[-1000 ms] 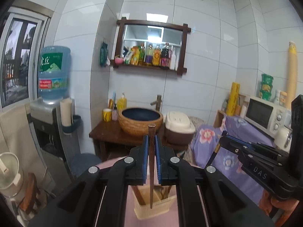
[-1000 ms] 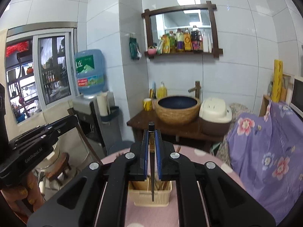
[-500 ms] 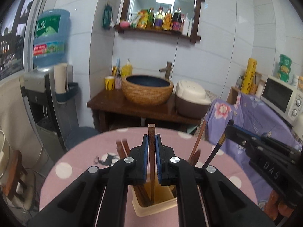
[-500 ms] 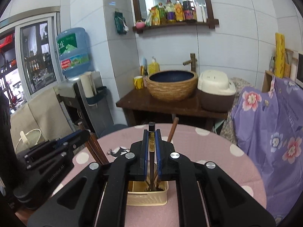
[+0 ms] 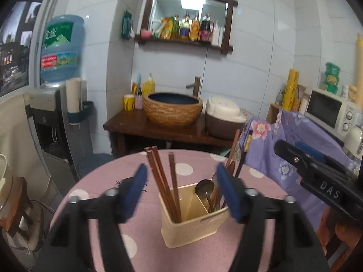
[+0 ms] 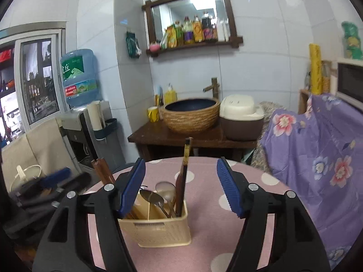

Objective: Organize utensils

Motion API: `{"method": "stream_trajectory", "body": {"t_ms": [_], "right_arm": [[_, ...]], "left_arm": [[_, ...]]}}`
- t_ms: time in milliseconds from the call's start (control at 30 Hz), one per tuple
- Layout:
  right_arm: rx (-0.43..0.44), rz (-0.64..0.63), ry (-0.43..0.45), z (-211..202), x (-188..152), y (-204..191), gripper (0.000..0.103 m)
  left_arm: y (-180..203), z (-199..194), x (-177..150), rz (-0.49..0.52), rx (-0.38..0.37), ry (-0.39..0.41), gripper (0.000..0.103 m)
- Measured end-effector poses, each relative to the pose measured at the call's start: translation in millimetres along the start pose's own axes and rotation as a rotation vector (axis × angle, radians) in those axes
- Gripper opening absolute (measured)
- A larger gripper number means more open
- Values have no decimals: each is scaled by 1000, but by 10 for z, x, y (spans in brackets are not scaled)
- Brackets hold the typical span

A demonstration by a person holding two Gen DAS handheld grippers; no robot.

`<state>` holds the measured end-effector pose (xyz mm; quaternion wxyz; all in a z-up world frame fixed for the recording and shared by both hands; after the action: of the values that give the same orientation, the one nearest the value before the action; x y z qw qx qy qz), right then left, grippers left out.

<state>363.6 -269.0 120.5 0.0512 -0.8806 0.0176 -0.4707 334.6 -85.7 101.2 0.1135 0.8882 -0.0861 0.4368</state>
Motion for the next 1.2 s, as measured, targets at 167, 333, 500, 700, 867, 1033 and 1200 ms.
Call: {"method": "stream_trajectory", "body": {"t_ms": [167,333,500,700,867,1033,1200], "right_arm": [[-79,-86,73,-608,-799,-83,81],[-117,-105,120,-1153,-1736,-227,86],[-160,-84,172,-1602,-2515,-341,97],[-170,-78,123,-1917,-2972,-440,97],[-152,-36,134,-2103,-3116,-522,97],[-146,-51,135,-2112,-3102,-572,97],[-151,-48,142,-2129,-3090,-550,97]], "left_arm": [[-116,-715,-681,31,29,145,98],[-162,-1184,-1512,18,78,158,98],[-160,-1578,-2137,-45,122,241,98],[-137,-1750,-2586,1,207,227,98],[-293,-1820,-2715,-81,165,178,98],[-321,-1842,-2739,-91,178,188,98],[-292,-1859,-2802,-80,171,183,98]]}}
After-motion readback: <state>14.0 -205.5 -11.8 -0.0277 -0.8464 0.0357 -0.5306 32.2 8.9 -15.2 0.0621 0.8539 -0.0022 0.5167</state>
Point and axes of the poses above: each gripper's, at about its wrist camera, not at the fingertips, and z roughly the way its jaws point, y to its right, x to its top, the point moved 4 cm from there along z, roughly the way its jaws point, and after that the axes turned 14 degrees about -y, right-handed, at the moved point
